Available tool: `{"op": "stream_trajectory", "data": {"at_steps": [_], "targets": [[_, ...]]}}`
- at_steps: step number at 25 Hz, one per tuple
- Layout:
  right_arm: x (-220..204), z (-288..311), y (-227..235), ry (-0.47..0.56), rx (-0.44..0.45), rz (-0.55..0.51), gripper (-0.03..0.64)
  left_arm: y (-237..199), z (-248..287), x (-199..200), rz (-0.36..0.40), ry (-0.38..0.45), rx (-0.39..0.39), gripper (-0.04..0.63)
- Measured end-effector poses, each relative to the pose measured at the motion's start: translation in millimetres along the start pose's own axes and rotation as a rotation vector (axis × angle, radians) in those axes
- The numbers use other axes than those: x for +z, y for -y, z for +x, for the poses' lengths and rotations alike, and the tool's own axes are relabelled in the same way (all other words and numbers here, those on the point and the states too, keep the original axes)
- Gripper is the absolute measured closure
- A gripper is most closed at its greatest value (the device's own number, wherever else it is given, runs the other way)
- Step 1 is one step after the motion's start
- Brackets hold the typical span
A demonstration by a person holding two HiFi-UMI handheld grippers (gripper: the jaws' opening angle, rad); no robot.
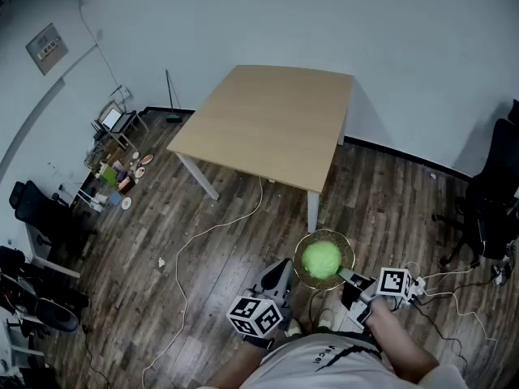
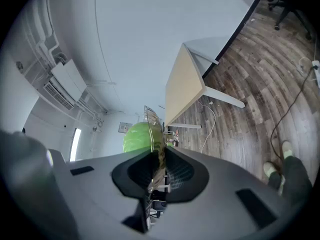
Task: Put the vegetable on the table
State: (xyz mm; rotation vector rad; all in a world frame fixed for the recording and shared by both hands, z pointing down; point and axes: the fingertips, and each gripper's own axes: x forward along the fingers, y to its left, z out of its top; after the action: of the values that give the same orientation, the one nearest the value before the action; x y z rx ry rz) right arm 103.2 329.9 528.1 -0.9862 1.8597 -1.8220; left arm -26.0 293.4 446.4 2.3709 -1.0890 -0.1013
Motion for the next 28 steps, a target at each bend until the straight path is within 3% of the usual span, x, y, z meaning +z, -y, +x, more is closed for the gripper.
{"op": "stream_trajectory", "data": {"at_steps": [20, 28], "targets": [[29, -24, 16, -0.090, 0.015, -0.038, 0.570, 28, 21, -18, -0.010, 0.027, 0.086, 0.583], [35, -14, 17, -0.113, 0.023, -0.029, 0.569, 21, 26, -19, -0.008, 0.019, 0.114, 0.583]]}}
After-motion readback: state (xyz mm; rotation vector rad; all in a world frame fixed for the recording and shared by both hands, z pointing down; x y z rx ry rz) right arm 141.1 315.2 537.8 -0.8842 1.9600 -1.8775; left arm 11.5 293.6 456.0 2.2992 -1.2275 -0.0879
